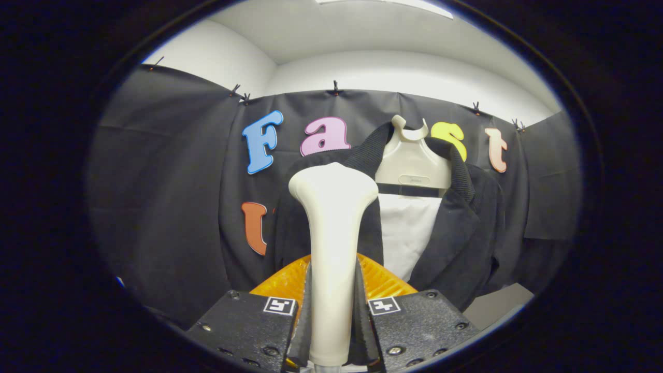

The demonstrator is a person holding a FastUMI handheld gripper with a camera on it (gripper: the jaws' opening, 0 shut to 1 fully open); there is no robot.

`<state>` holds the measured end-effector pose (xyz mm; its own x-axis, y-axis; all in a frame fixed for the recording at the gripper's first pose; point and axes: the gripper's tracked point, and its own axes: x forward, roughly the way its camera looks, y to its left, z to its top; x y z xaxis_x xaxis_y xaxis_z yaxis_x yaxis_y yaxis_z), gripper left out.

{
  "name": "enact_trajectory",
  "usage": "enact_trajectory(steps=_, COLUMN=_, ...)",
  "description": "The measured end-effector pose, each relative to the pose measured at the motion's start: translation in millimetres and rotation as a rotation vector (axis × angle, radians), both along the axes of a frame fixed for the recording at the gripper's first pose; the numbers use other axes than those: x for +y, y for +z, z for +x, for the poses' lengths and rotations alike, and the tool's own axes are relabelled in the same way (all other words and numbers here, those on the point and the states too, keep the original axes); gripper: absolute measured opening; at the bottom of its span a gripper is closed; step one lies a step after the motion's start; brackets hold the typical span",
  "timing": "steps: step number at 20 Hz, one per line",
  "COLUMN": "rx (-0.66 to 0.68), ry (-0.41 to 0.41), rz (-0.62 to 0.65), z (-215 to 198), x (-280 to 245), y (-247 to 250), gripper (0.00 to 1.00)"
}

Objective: Iron the clothes twice with a garment steamer, once on the left side and once on the right side.

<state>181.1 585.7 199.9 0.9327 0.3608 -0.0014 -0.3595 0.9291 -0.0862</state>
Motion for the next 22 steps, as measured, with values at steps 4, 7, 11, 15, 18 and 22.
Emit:
enact_trajectory(steps=4, rx=0.014, ry=-0.005, rz=-0.010, z=-3.4, x=-6.6, y=-11.7, gripper=0.38)
enact_trajectory(steps=7, rx=0.028, ry=-0.014, rz=-0.014, z=-4.7, x=-11.8, y=-22.0, gripper=0.38)
enact_trajectory(steps=11, rx=0.054, ry=-0.025, rz=-0.022, z=-6.6, x=-18.8, y=-41.3, gripper=0.38)
enact_trajectory(steps=15, rx=0.081, ry=-0.036, rz=-0.034, z=-8.8, x=-24.8, y=-60.9, gripper=0.38)
enact_trajectory(steps=18, rx=0.098, ry=-0.032, rz=-0.049, z=-15.5, x=-26.0, y=-76.6, gripper=0.38)
enact_trajectory(steps=22, rx=0.130, ry=-0.027, rz=-0.072, z=-21.9, x=-27.6, y=-100.8, gripper=0.38)
